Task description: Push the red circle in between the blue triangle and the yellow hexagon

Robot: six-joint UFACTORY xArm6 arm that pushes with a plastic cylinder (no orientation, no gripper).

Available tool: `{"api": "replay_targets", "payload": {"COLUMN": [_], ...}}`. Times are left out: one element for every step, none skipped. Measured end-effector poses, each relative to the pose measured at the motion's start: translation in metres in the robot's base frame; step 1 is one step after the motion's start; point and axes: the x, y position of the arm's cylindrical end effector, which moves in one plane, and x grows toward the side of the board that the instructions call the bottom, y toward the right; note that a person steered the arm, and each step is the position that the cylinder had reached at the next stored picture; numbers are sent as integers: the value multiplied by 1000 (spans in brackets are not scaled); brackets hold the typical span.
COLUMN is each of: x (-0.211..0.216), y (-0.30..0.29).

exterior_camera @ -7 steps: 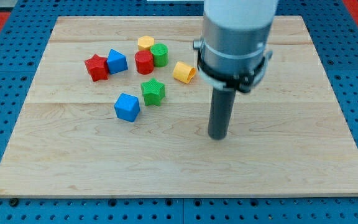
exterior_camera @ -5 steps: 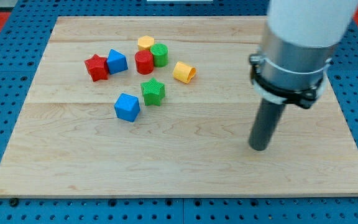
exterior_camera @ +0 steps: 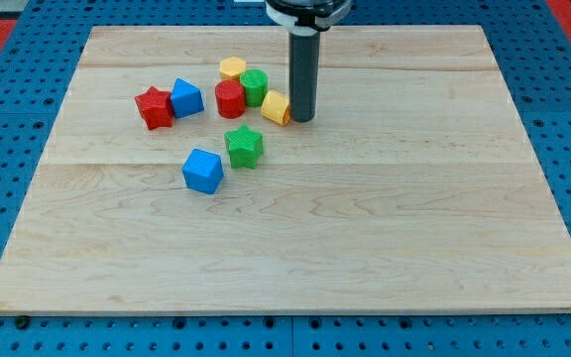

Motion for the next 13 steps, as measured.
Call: {"api": "replay_targets", "payload": {"x": [-14, -29, -14, 11, 23, 20, -19, -48, -48, -47, -47, -20, -2], "y": [2, 5, 46, 49, -8, -71, -63, -54, -6, -6, -84, -56, -27]}}
